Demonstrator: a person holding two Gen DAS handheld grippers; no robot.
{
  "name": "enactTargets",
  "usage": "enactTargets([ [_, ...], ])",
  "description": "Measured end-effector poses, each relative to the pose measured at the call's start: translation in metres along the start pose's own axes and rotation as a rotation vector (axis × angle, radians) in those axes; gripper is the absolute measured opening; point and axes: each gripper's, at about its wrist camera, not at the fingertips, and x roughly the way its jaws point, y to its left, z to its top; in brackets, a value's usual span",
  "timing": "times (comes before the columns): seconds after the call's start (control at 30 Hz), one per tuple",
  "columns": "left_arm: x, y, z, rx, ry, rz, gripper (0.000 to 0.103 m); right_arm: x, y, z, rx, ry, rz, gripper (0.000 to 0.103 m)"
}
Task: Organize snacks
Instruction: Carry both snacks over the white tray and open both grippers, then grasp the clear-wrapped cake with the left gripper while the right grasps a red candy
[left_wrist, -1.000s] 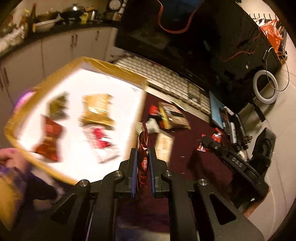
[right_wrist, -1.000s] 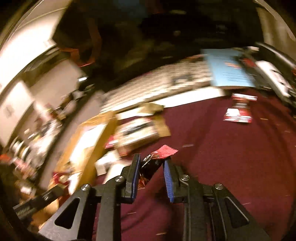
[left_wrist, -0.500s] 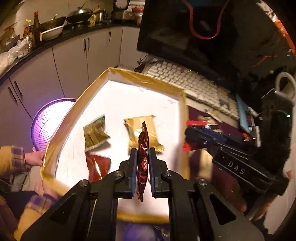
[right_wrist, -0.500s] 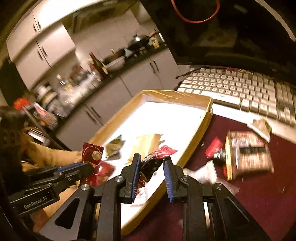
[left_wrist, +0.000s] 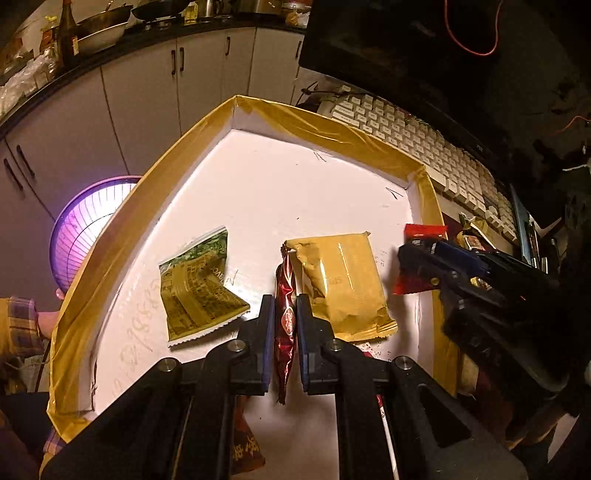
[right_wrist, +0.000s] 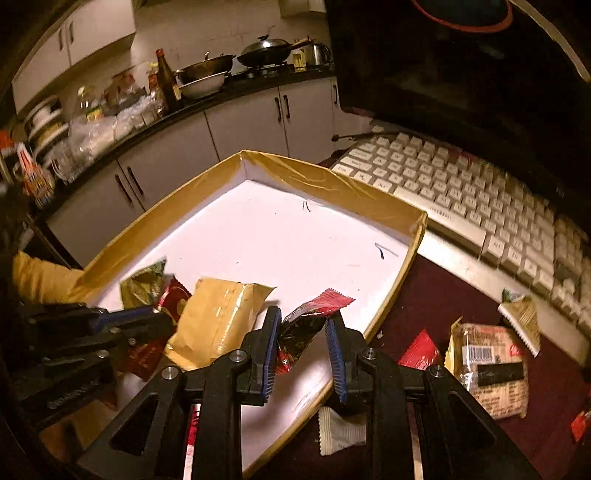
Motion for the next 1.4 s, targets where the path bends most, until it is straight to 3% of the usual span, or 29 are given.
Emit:
enactTargets([
  [0.27,0.000,0.001,0.002,-0.015,-0.002,0.003,0.009,0.005,0.009,-0.005,-0.025,-0.004,-0.005,0.026],
  [0.43,-0.010,-0.003,0.001,-0.015,-0.004,0.026,0.013,-0.002,-0.002,-0.003,0.054,-0.005,0.092,0.040],
  [0.53,-0.030,-0.011,-0.003,0.000,-0.045,0.034,0.024,-0.026,-0.006,-0.004,0.087,-0.049,0.078,0.060],
  [0.6,-0.045,-0.019,-0.007,0.018,-0.086,0.035,0.049,-0.049,-0.011,-0.012,0.106,-0.087,0.075,0.067],
  [0.67,-0.058,-0.029,-0.013,0.040,-0.130,0.034,0.063,-0.070,-0.022,-0.024,0.144,-0.124,0.099,0.071],
  [0.83,-0.077,-0.064,-0.027,0.127,-0.155,-0.021,0.064,-0.095,-0.062,-0.059,0.271,-0.141,0.147,0.073],
  [1.0,-0.072,-0.101,-0.036,0.215,-0.128,-0.061,0.064,-0.110,-0.113,-0.096,0.381,-0.152,0.089,0.073],
  [1.2,-0.040,-0.144,-0.045,0.308,-0.004,-0.139,0.064,-0.122,-0.169,-0.134,0.550,-0.179,0.068,0.074],
  [1.33,-0.013,-0.161,-0.049,0.322,0.072,-0.153,0.064,-0.125,-0.193,-0.149,0.638,-0.195,0.043,0.074],
  [1.4,0.001,-0.170,-0.051,0.338,0.095,-0.126,0.064,-0.128,-0.202,-0.153,0.668,-0.197,0.046,0.074],
])
